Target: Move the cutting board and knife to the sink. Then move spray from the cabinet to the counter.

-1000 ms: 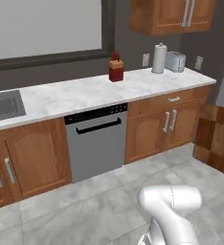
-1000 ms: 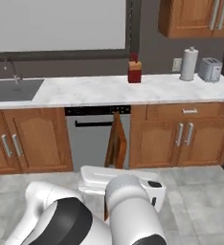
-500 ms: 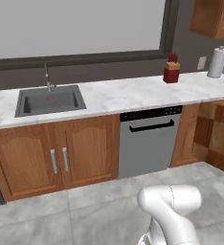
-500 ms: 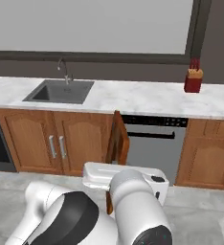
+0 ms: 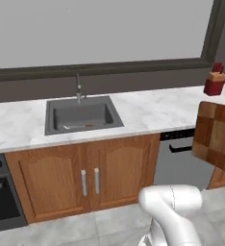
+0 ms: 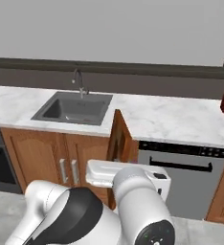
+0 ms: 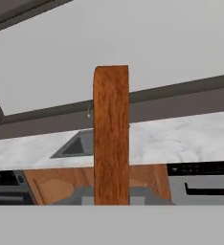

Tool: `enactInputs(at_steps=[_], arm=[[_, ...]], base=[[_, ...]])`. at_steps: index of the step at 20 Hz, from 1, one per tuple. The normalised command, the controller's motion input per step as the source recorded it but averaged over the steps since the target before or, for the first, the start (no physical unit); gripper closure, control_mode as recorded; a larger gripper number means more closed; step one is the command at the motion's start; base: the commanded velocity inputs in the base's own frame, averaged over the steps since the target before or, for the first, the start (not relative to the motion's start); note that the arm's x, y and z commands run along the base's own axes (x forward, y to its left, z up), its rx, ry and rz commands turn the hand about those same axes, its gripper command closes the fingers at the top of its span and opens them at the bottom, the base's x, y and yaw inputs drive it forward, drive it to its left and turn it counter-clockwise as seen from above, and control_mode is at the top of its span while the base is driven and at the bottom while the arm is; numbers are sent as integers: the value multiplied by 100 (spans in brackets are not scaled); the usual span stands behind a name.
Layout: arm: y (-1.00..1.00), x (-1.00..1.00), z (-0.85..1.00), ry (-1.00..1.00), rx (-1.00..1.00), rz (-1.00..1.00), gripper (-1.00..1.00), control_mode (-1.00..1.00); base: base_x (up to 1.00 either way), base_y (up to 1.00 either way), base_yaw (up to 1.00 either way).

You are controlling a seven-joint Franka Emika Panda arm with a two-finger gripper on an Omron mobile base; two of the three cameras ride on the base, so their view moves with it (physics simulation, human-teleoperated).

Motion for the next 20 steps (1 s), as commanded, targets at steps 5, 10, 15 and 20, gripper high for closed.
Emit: enactInputs(at_steps=[5, 10, 15, 20], arm=[[0, 0, 0, 0, 0, 0, 100, 100], [0, 0, 0, 0, 0, 0, 100, 100], [0, 0, 0, 0, 0, 0, 100, 100], [0, 0, 0, 0, 0, 0, 100, 100]], base=[[79, 70, 9], [70, 72, 8], [67, 69, 7], [59, 53, 4]])
